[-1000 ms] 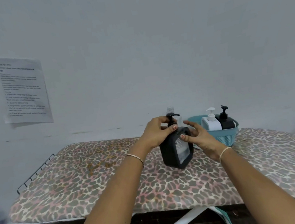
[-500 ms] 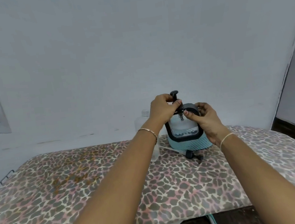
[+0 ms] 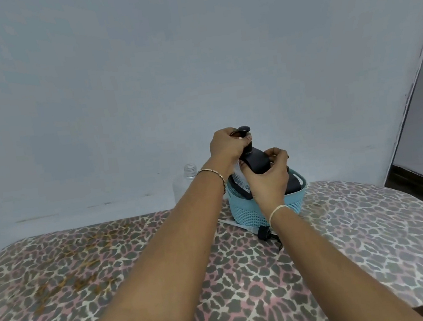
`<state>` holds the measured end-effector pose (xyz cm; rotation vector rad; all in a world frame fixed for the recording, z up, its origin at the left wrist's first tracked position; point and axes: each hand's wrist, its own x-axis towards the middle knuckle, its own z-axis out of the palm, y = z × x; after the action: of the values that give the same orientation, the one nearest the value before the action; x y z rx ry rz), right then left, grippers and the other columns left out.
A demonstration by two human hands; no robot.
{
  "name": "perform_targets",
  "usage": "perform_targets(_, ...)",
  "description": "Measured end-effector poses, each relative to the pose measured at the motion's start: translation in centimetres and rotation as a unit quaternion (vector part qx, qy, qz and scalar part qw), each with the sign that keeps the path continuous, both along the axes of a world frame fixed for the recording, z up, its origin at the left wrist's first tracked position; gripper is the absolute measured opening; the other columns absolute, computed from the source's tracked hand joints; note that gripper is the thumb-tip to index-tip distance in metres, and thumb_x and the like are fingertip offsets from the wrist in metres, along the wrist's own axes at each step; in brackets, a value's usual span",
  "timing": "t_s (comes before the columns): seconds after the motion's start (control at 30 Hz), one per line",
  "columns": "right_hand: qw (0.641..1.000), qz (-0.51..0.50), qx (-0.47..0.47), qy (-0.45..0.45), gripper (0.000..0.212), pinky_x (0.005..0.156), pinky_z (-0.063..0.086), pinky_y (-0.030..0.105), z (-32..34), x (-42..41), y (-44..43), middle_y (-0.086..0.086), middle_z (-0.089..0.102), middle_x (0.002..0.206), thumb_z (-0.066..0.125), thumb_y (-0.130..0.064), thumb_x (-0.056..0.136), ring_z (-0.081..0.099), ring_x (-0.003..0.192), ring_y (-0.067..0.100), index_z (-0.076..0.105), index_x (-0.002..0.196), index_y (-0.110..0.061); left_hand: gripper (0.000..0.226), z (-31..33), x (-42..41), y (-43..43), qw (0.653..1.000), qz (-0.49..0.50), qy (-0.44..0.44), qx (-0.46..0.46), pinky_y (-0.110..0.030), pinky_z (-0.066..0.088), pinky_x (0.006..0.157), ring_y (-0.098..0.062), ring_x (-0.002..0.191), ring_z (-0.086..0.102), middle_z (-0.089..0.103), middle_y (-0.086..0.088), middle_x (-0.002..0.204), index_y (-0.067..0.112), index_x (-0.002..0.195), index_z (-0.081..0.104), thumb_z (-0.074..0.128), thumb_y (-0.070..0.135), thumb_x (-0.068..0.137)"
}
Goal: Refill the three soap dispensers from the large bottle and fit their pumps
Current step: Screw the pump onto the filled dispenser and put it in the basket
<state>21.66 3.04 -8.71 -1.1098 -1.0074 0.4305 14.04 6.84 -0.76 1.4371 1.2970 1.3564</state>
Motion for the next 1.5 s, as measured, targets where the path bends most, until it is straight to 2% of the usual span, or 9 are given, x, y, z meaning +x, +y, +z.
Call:
perform_targets(0.1,1.000,0.009,-0.003,-0.024,0.053,0.073,0.044,0.003,-1.1,0.1,0.6,-0.019,0.052,0.096,0.082,-0.026,0.072,0.055,0.087,-0.015,0.044,0.108,-0.022,0.025,-1.0,-0.2,1.1,1.000,-0.013,-0.009,-0.009,-0.034,0.055,0.086,-0.024,0.099,0.065,0.069,-0.011,0.104,0.008,0.105,0.067,0.074,0.011,0.082)
perform_targets(0.2,0.999,0.009,-0.007,-0.045,0.053,0.078,0.047,0.008,-1.8,0.2,1.1,-0.017,0.053,0.097,0.082,-0.029,0.072,0.058,0.091,-0.005,0.044,0.108,-0.023,0.012,-1.5,-0.3,1.7,0.999,-0.024,-0.023,-0.026,-0.021,0.052,0.067,-0.016,0.085,0.064,0.068,-0.003,0.089,0.015,0.091,0.067,0.073,0.011,0.082)
perform_targets(0.33,0.995,-0.012,-0.032,-0.097,0.050,0.083,0.053,0.027,-2.9,0.1,1.3,-0.018,0.055,0.093,0.080,-0.038,0.070,0.059,0.087,0.000,0.044,0.103,-0.027,0.014,-2.8,-0.1,2.5,0.999,-0.013,-0.010,-0.041,-0.034,0.056,0.082,-0.022,0.091,0.066,0.069,-0.007,0.091,0.015,0.087,0.067,0.077,0.017,0.078)
perform_targets(0.47,0.961,-0.120,-0.092,-0.230,0.051,0.098,0.033,0.042,-4.0,0.1,1.6,-0.011,0.059,0.093,0.070,-0.059,0.067,0.053,0.101,0.014,0.050,0.100,-0.026,0.012,-4.7,-0.3,3.2,0.998,-0.016,-0.018,-0.060,-0.036,0.054,0.084,-0.023,0.090,0.065,0.068,-0.008,0.090,0.015,0.085,0.066,0.076,0.017,0.080)
perform_targets(0.77,0.914,-0.167,-0.127,-0.346,0.056,0.092,0.021,0.038,-5.4,0.8,2.0,-0.010,0.059,0.089,0.061,-0.073,0.065,0.050,0.099,0.016,0.053,0.093,-0.025,0.021,-7.1,-0.4,4.0,0.998,-0.011,0.006,-0.068,-0.041,0.053,0.092,-0.028,0.101,0.064,0.069,-0.011,0.100,0.010,0.098,0.067,0.075,0.019,0.081)
perform_targets(1.03,0.887,-0.211,-0.101,-0.397,0.055,0.089,0.031,0.043,-7.0,0.9,1.9,0.000,0.056,0.103,0.061,-0.067,0.071,0.054,0.096,0.022,0.059,0.096,-0.018,0.029,-7.5,-0.3,4.3,0.995,-0.027,0.074,-0.056,-0.038,0.051,0.094,-0.026,0.104,0.062,0.068,-0.012,0.108,0.007,0.108,0.066,0.073,0.022,0.084)
perform_targets(1.2,0.878,-0.212,-0.099,-0.418,0.048,0.089,0.025,0.040,-7.5,2.0,2.0,0.001,0.056,0.106,0.052,-0.065,0.077,0.052,0.098,0.021,0.063,0.089,-0.020,0.029,-8.3,0.3,4.3,0.993,-0.012,0.110,-0.035,-0.038,0.052,0.091,-0.026,0.100,0.065,0.071,-0.012,0.102,0.007,0.106,0.069,0.074,0.023,0.083)
perform_targets(1.33,0.884,-0.192,-0.087,-0.417,0.038,0.090,0.027,0.039,-7.2,2.4,1.9,-0.002,0.057,0.103,0.048,-0.055,0.083,0.052,0.098,0.020,0.066,0.087,-0.022,0.031,-8.7,0.5,3.6,0.991,0.010,0.130,-0.021,-0.028,0.048,0.092,-0.018,0.107,0.062,0.068,-0.005,0.110,0.012,0.110,0.067,0.074,0.025,0.083)
perform_targets(1.5,0.916,-0.187,-0.083,-0.344,0.032,0.093,0.034,0.040,-7.0,4.7,1.6,-0.001,0.057,0.116,0.059,-0.034,0.084,0.052,0.110,0.020,0.056,0.112,-0.018,0.067,-10.3,1.0,1.7,0.971,0.067,0.231,0.013,-0.033,0.040,0.102,-0.021,0.127,0.046,0.054,-0.006,0.131,0.012,0.131,0.050,0.077,0.041,0.076)
